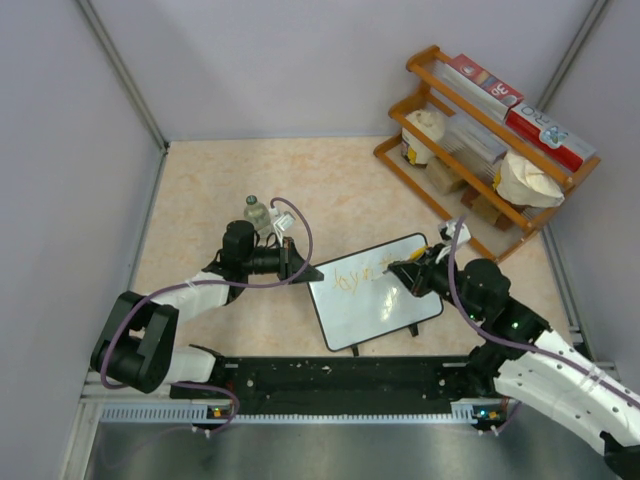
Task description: Write a sentence on the whiteboard
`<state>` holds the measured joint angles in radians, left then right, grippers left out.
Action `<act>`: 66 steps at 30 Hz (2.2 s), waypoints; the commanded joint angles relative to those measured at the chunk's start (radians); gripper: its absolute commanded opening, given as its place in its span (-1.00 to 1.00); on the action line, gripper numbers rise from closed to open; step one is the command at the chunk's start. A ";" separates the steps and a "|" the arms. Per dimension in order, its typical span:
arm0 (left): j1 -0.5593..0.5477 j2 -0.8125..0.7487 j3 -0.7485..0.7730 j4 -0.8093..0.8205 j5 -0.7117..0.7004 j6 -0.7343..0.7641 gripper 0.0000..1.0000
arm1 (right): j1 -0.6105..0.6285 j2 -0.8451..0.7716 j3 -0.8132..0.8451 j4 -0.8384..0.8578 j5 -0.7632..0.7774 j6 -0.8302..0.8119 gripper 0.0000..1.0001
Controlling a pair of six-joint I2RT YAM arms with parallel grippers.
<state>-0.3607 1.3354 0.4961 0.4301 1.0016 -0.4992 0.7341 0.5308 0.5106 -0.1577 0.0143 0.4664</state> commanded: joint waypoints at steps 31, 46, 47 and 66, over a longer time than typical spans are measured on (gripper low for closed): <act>0.000 0.018 -0.042 -0.051 -0.127 0.129 -1.00 | 0.122 0.083 0.035 0.161 0.159 -0.022 -1.00; 0.000 0.015 -0.044 -0.048 -0.127 0.129 -1.00 | 0.122 0.078 0.026 0.149 0.093 -0.071 -1.00; -0.001 0.018 -0.044 -0.048 -0.126 0.129 -1.00 | 0.123 0.081 0.025 0.152 0.087 -0.074 -1.00; 0.002 0.016 -0.045 -0.042 -0.124 0.126 -1.00 | 0.361 0.218 0.035 0.291 0.268 -0.153 -1.00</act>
<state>-0.3607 1.3350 0.4915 0.4419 1.0019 -0.5007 1.0561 0.7128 0.5106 0.0616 0.2035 0.3546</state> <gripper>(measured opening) 0.060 0.081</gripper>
